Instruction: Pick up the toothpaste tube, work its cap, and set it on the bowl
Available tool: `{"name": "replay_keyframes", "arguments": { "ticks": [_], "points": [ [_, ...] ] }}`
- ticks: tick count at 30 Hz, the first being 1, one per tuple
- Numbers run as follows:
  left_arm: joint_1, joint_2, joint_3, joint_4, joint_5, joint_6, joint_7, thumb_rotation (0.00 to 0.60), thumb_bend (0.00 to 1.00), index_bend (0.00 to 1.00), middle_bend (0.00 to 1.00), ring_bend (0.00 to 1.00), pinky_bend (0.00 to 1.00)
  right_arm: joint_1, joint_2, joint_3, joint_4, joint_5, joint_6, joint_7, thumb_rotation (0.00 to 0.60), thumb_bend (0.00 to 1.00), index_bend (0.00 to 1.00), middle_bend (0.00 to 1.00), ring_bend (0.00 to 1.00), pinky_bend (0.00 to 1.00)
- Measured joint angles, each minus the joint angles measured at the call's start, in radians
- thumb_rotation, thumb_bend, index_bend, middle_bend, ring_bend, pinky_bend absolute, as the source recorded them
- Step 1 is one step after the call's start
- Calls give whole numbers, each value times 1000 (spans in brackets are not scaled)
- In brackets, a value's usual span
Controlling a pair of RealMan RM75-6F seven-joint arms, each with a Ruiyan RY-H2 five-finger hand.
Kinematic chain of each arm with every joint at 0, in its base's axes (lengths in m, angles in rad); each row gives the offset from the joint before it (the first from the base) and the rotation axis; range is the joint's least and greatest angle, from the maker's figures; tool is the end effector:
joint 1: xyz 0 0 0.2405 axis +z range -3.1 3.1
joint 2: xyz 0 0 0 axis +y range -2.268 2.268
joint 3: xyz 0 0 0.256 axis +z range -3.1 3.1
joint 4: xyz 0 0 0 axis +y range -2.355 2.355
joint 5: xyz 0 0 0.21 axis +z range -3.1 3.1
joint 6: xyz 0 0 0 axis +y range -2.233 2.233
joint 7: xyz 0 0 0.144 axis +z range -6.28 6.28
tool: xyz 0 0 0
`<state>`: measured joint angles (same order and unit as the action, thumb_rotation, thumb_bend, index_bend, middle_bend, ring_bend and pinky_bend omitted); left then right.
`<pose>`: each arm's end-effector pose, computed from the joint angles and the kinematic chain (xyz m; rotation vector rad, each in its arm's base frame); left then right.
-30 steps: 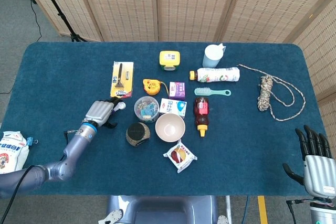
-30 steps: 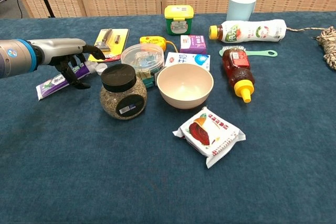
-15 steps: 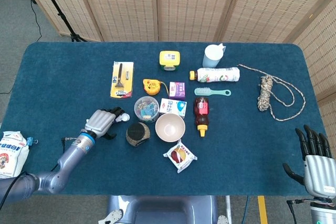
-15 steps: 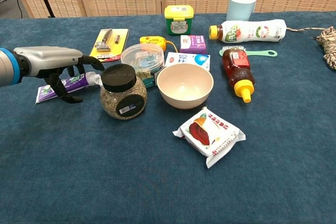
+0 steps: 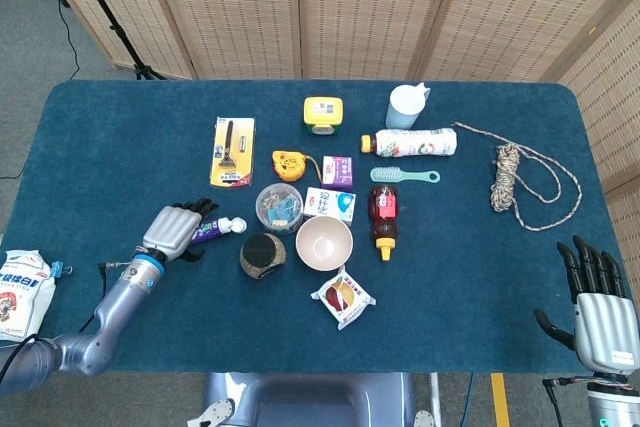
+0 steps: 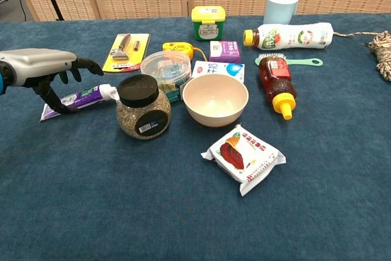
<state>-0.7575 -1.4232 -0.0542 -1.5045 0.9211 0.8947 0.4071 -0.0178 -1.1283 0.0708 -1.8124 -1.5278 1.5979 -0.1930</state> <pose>-0.2056 0.3393 0.0045 -1.8770 -1.0066 -0.6246 -0.2767 -0.1528 0.1591 1.2720 -0.8727 0.9294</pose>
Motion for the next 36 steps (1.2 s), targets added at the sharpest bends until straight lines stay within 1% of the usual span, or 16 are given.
{"name": "replay_keyframes", "arguments": {
  "ticks": [3,11,16,19,21,26,32,36],
  "points": [
    [0,-22,-6,21,-22,2,10,559,347,191,94,184,269,-2,1,0,0,1,2,0,600,219,0,0,0,0],
    [-11,-47,-21,30,-63,-5,34,561,384,247,92,195,269,-6,3,-1,1,3,6,3,600,219,0,0,0,0],
    [-24,-46,-24,19,-101,-26,53,561,398,250,99,207,270,-11,4,-3,4,5,11,9,600,219,0,0,0,0],
    [-32,-43,-24,14,-128,-39,65,562,399,250,121,226,286,-15,4,-4,7,6,15,13,600,219,0,0,0,0],
    [-35,-42,-24,11,-142,-40,70,565,399,251,132,239,303,-17,4,-4,9,6,18,15,600,219,0,0,0,0],
    [-37,-46,-23,10,-172,-35,77,568,403,254,136,242,307,-19,5,-4,10,7,19,16,600,219,0,0,0,0],
    [-31,-63,-29,16,-190,0,77,567,434,271,168,266,344,-21,5,-2,7,5,23,13,600,219,0,0,0,0],
    [-29,-62,-25,10,-183,-23,60,565,433,271,168,255,344,-22,5,-2,0,5,25,12,600,219,0,0,0,0]
  ]
}}
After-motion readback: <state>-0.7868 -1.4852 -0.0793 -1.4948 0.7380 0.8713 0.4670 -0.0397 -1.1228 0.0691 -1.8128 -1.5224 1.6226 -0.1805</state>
